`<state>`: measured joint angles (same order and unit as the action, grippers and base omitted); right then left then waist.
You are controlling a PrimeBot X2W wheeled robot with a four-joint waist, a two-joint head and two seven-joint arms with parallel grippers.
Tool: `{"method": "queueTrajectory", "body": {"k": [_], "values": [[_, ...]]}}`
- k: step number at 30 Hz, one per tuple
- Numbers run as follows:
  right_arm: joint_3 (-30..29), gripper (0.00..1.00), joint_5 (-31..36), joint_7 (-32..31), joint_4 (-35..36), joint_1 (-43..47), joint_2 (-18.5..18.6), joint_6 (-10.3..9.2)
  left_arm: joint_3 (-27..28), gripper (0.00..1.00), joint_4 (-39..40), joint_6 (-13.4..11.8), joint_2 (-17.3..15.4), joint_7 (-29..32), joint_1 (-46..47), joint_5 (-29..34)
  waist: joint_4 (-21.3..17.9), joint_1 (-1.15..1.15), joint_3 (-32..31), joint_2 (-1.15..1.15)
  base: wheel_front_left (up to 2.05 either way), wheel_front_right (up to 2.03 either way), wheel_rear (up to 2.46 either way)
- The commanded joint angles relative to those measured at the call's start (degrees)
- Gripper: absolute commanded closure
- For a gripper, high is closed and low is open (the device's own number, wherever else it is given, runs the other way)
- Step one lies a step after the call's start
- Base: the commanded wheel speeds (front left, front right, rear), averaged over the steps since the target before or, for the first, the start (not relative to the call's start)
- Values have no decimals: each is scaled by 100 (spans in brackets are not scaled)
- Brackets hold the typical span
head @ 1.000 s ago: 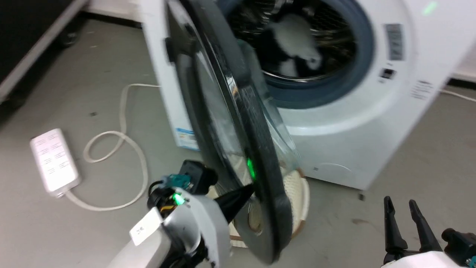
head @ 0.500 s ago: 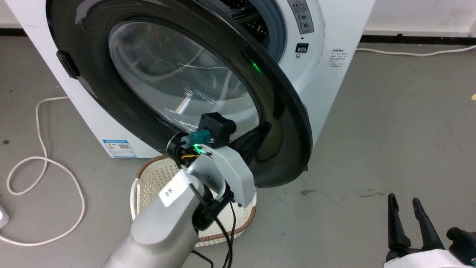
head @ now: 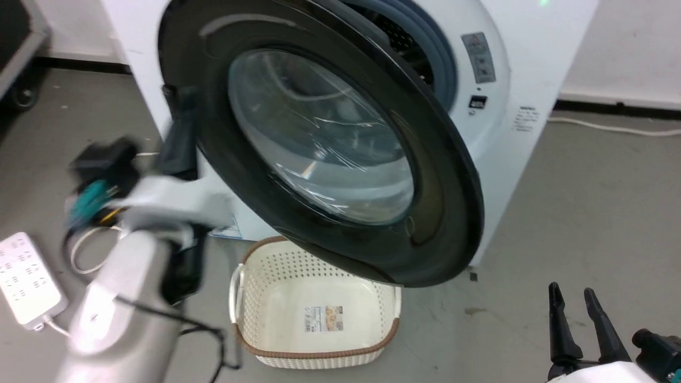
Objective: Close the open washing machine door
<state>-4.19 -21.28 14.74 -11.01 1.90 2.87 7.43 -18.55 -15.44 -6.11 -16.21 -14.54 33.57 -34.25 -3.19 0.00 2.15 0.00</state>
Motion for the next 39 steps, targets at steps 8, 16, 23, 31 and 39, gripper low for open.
{"method": "queueTrajectory", "body": {"k": [8,16,23,31,39], "values": [[99,0,68,26,-14,159,0,6,1143,100,297,-414,211,-44,-2207,440,134,0,-244,0,0,0,0],[99,0,60,26,22,197,0,6,884,56,-235,-137,316,139,-2749,273,97,0,-272,0,0,0,0],[-153,100,373,26,317,176,0,6,865,0,-140,-175,284,30,-2789,448,55,0,-279,0,0,0,0],[893,100,847,-70,923,-125,0,6,972,0,239,-284,296,-25,-2884,605,89,0,-136,0,0,0,0],[1743,100,668,-467,-166,-997,0,6,1033,0,519,-328,338,-37,-2838,670,284,0,152,0,0,0,0]]}}
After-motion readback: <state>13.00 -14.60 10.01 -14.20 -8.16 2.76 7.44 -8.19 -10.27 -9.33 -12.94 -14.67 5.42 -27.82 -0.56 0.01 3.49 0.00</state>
